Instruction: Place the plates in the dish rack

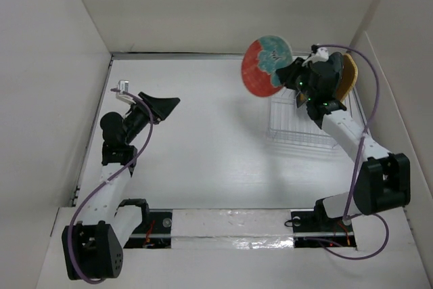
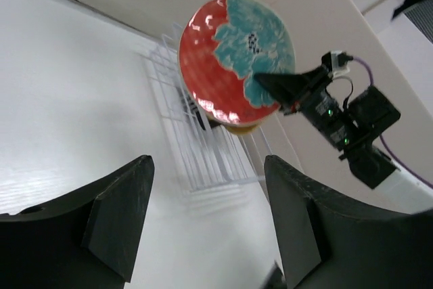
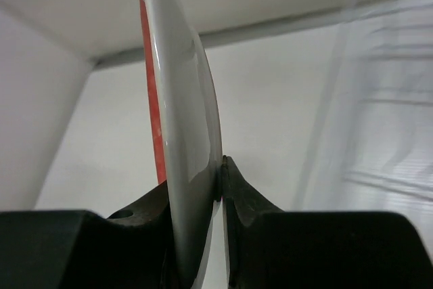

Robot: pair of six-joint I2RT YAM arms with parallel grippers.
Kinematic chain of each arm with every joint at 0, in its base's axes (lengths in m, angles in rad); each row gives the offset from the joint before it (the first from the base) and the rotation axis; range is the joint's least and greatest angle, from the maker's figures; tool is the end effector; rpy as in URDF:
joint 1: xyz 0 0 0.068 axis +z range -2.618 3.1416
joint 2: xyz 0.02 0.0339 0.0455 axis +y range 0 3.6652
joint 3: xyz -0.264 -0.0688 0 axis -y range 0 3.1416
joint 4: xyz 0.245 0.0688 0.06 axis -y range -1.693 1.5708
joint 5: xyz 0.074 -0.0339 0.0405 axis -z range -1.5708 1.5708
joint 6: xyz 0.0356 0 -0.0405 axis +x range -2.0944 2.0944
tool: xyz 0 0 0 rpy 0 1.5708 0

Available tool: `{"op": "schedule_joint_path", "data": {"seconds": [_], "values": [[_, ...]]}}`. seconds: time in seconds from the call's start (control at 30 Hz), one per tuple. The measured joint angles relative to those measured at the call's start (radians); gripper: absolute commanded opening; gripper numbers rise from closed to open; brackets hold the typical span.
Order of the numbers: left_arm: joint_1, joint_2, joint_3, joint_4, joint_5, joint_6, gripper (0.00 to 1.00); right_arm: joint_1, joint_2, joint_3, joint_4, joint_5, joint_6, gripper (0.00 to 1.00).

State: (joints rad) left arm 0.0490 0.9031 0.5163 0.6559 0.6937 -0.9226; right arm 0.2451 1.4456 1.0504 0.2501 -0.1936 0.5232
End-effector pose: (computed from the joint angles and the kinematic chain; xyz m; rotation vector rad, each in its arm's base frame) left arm 0.2047 -0.0128 0.3109 -0.0626 1.4663 -1.1708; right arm 0.3321 0.0901 0.3207 0.0978 1.7664 0.7299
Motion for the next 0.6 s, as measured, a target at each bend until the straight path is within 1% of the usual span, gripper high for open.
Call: {"op": "schedule_joint_path", "data": {"seconds": [0.1,0.2,0.3,0.4,0.5,0.6], "values": [[-0.093,0.009,-0.014,0.012,0.008,-0.006,0.63,-0.048,-0.071,0.047,-0.114,0.199,-0.111,0.0],[-0.19,0.008,-0.015,-0.02,0.011,0.018,0.63,-0.051,-0.076,0.123,-0.205,0.347,-0.207,0.0],[-0.273,-0.002,0.008,-0.095,0.003,0.077,0.64,-0.051,-0.055,0.2,-0.295,0.437,-0.278,0.0],[-0.33,-0.025,0.042,-0.156,-0.004,0.135,0.64,-0.051,0.001,0.29,-0.367,0.519,-0.343,0.0],[-0.365,-0.049,0.083,-0.2,-0.011,0.188,0.64,-0.051,0.059,0.364,-0.416,0.583,-0.397,0.0],[-0.383,-0.063,0.111,-0.234,-0.017,0.233,0.64,-0.051,0.096,0.389,-0.447,0.628,-0.43,0.0]]}}
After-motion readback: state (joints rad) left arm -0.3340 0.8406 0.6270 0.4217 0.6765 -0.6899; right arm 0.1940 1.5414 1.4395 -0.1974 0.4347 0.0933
